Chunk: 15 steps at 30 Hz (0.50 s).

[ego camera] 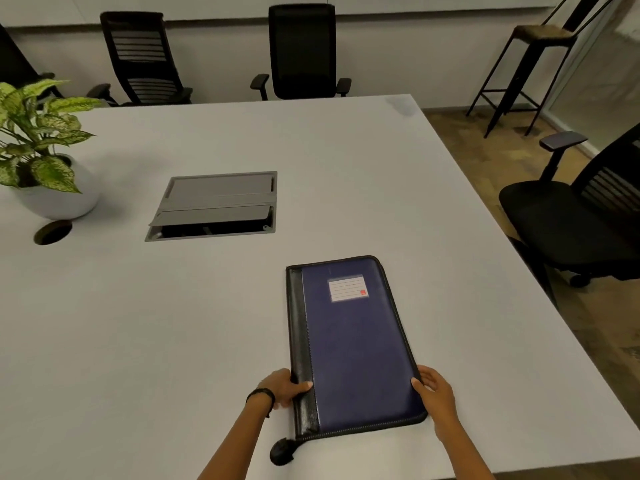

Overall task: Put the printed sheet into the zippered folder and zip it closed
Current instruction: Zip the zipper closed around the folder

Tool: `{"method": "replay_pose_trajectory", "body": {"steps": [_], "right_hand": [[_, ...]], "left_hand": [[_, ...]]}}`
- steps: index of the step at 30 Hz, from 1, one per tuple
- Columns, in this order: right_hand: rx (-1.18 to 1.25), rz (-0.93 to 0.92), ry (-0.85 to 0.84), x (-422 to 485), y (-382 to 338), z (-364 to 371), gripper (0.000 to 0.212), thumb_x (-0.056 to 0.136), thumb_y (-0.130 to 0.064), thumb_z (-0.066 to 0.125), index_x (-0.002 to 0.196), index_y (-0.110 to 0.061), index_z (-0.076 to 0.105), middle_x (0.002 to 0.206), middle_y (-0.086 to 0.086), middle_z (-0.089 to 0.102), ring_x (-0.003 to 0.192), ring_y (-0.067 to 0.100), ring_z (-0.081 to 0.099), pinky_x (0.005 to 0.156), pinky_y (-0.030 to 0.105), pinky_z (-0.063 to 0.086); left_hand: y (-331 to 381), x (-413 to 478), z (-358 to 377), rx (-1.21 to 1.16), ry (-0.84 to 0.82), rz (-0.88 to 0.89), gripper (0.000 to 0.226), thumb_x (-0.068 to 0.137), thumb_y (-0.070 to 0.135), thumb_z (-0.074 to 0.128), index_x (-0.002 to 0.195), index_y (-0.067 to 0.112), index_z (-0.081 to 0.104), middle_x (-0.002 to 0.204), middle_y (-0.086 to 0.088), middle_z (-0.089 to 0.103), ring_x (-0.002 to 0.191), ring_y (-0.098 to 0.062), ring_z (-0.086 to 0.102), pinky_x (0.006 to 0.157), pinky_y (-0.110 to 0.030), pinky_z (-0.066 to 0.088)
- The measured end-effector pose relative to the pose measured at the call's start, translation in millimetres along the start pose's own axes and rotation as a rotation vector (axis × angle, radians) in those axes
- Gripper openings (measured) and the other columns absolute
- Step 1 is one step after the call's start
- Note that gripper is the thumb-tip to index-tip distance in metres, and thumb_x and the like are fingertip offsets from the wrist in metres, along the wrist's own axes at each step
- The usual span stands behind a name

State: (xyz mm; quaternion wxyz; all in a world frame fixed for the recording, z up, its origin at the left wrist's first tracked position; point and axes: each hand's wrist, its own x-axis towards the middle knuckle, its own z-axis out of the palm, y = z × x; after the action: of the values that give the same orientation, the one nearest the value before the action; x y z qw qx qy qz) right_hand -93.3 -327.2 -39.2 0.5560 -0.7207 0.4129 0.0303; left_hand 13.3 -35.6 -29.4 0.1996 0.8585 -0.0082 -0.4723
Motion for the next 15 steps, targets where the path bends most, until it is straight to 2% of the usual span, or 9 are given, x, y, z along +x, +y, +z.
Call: {"method": "replay_pose_trajectory", "body": {"steps": [3,9,15], "right_hand": [[0.053,0.023,0.008,-3,0,5,0.035,0.087,0.001,0.058,0.123,0.001,0.053,0.127,0.021,0.057,0.116,0.039,0.053,0.099,0.051,0.045],[0.073,0.061,-0.009,-3,-7,19,0.033,0.086,0.006,0.058,0.118,0.004,0.055,0.125,0.022,0.058,0.114,0.040,0.053,0.098,0.051,0.045],[0.065,0.048,-0.043,-2,-19,37,0.034,0.083,0.007,0.061,0.117,0.006,0.055,0.123,0.023,0.059,0.113,0.040,0.055,0.100,0.051,0.046]], "left_hand": [[-5,-6,20,-0.026,0.192,0.028,0.048,0.088,0.059,0.047,0.094,0.012,0.047,0.097,-0.006,0.059,0.080,-0.020,0.053,0.081,-0.034,0.050],[-12,-17,31,-0.144,0.384,0.035,0.039,0.092,0.051,0.046,0.091,0.013,0.038,0.109,-0.013,0.063,0.096,-0.029,0.061,0.080,-0.034,0.049],[-21,-19,13,-0.173,0.494,0.025,0.032,0.094,0.042,0.048,0.089,0.012,0.037,0.108,-0.017,0.064,0.096,-0.031,0.062,0.078,-0.035,0.048]]}}
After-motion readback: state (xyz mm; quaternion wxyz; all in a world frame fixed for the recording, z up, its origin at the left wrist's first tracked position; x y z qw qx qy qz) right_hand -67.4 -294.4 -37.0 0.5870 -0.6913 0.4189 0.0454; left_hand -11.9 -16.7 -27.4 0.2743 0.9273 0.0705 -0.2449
